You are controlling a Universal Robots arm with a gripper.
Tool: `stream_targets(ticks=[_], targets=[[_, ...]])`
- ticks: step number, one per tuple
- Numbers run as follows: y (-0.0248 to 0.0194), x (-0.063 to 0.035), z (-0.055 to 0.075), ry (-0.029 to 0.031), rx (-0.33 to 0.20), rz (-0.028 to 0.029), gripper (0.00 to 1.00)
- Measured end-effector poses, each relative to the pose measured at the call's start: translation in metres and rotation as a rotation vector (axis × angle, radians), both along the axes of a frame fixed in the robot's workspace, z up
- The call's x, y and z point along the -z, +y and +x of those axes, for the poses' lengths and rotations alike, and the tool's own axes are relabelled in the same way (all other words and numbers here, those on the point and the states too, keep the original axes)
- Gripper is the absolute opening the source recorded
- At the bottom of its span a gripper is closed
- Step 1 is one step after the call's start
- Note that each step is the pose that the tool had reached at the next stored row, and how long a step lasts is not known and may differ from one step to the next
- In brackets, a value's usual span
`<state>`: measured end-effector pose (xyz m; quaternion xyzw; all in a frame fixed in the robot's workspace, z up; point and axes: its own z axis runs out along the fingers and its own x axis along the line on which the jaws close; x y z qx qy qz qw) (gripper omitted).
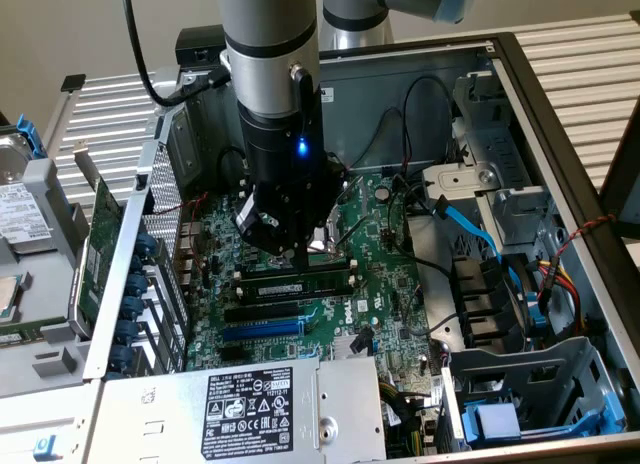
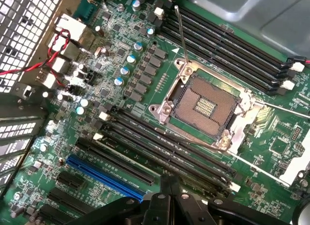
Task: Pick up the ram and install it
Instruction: 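Press down the ram until it locks into place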
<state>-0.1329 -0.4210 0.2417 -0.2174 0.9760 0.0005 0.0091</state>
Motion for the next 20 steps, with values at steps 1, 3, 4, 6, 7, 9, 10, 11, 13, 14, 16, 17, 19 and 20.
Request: stream_targets(ticks=[1, 3, 4, 6, 7, 9, 10, 11, 13, 14, 16, 17, 19, 20], targets=[[0.0, 0.0, 0.0, 0.0, 0.012, -0.001, 0.11], [0.0, 0.0, 0.0, -0.0001, 0.035, -0.0028, 0.11], [0.0, 0.0, 0.0, -0.0001, 0.048, -0.0038, 0.11], [0.0, 0.0, 0.0, 0.0, 0.072, -0.0056, 0.11], [0.0, 0.0, 0.0, 0.0, 0.084, -0.0062, 0.11], [0.0, 0.0, 0.0, 0.0, 0.11, -0.0068, 0.11], [0.0, 0.0, 0.0, 0.0001, 0.124, -0.0067, 0.11], [0.0, 0.0001, 0.0, 0.0001, 0.139, -0.0068, 0.11], [0.0, 0.0001, 0.0, 0.0002, 0.169, -0.0068, 0.11], [0.0, 0.0001, 0.0, 0.0003, 0.184, -0.0068, 0.11], [0.0, 0.0001, 0.0, 0.0005, 0.218, -0.0069, 0.11], [0.0, 0.0002, 0.0, 0.0005, 0.235, -0.0069, 0.11], [0.0, 0.0003, 0.0, 0.0006, 0.268, -0.0068, 0.11], [0.0, 0.0003, 0.0, 0.0007, 0.285, -0.0068, 0.11]])
